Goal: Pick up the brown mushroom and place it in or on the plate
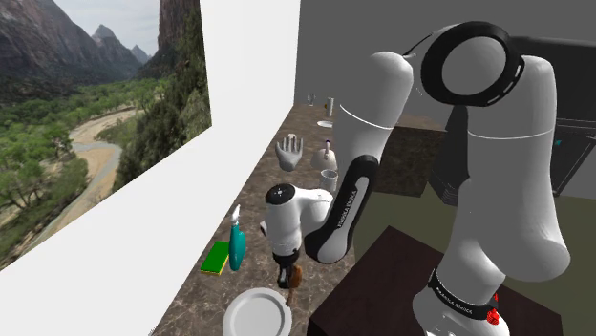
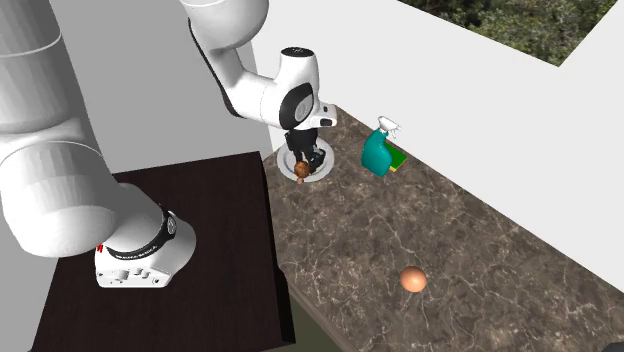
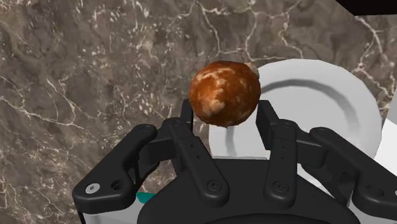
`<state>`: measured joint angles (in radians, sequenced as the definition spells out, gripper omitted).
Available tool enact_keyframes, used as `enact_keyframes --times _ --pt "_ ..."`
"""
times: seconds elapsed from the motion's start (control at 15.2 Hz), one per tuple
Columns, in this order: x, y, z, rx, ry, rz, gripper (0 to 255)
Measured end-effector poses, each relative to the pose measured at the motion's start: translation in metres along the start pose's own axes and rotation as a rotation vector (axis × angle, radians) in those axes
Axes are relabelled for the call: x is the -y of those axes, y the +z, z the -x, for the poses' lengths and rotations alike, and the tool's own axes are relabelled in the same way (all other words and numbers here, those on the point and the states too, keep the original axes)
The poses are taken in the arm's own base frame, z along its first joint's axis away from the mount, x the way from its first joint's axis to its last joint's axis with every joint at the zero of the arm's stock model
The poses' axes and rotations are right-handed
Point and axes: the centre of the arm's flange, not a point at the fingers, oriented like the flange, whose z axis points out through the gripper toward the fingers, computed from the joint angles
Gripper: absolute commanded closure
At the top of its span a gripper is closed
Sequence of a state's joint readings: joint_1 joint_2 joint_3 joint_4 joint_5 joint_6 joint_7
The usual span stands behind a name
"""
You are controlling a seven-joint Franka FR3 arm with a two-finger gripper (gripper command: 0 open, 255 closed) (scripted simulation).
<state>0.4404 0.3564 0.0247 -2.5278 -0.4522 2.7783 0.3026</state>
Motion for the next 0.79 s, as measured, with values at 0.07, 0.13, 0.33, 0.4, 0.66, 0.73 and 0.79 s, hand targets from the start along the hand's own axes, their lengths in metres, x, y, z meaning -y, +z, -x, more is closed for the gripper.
enact_keyframes --times 0.07,0.13,0.33,0.4,0.66,0.73,0.79 --pt "0.008 -0.005 -0.010 0.000 0.000 0.000 255" --pt "0.018 -0.010 -0.020 0.000 0.001 0.000 255" --pt "0.049 -0.018 -0.046 0.000 0.000 -0.001 255" --pt "0.055 -0.017 -0.055 0.000 0.000 0.000 255" --pt "0.065 -0.006 -0.062 0.001 0.001 0.000 255" --pt "0.068 -0.001 -0.063 -0.001 0.001 0.000 255" --pt "0.068 0.004 -0.064 -0.003 0.001 0.000 255"
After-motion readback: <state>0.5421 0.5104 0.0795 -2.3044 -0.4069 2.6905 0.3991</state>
